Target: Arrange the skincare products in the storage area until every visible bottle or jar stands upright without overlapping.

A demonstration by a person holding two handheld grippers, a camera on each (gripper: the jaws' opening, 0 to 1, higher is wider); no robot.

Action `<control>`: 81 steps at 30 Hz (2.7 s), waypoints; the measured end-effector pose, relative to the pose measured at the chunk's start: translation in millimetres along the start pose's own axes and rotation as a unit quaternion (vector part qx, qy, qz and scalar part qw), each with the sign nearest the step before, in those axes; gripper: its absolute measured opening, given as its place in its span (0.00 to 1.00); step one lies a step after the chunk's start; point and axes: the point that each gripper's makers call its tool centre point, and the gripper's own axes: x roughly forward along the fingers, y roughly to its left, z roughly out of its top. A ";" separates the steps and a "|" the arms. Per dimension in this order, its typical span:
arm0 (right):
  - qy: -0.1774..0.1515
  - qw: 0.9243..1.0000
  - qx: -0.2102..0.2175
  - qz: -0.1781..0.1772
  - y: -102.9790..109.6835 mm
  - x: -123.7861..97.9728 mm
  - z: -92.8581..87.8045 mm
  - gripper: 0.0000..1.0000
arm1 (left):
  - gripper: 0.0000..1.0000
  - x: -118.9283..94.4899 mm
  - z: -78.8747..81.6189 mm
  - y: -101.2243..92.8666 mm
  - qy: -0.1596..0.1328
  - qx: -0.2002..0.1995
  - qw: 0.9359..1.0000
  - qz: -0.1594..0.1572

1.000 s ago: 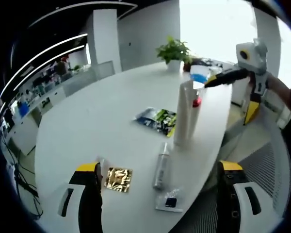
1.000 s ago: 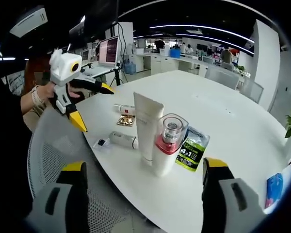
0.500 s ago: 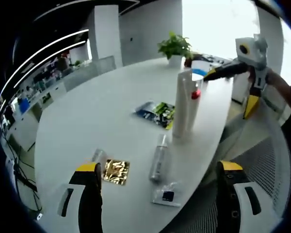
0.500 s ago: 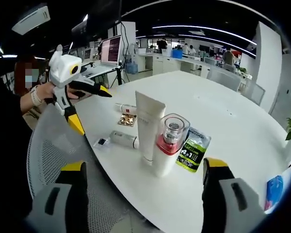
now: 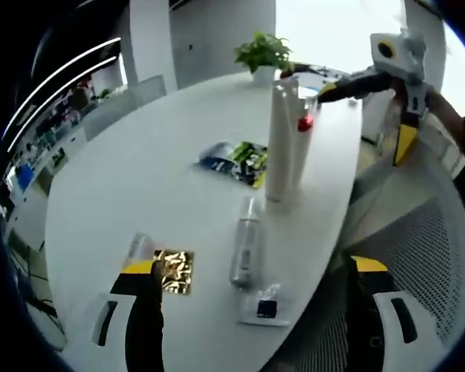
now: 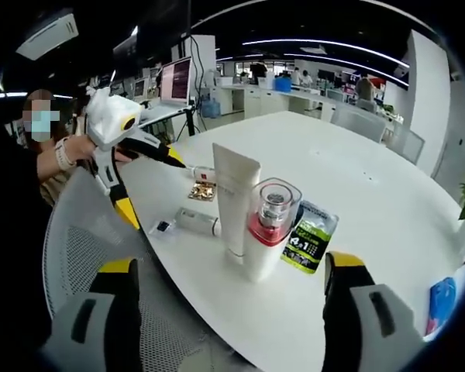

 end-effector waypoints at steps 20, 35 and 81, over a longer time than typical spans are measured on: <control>0.008 1.000 0.015 -0.001 -3.7 2.2 -7.5 1.00 | 0.55 46.1 7.2 -1.0 0.035 0.039 0.997 -0.056; 0.011 0.999 0.033 -0.010 -5.9 -1.8 -18.2 1.00 | 0.29 78.5 -12.3 3.8 0.100 0.060 0.991 -0.068; -0.020 0.994 0.103 0.010 11.3 7.6 -17.6 0.97 | 0.16 17.0 4.1 20.9 -0.030 -0.042 0.998 -0.020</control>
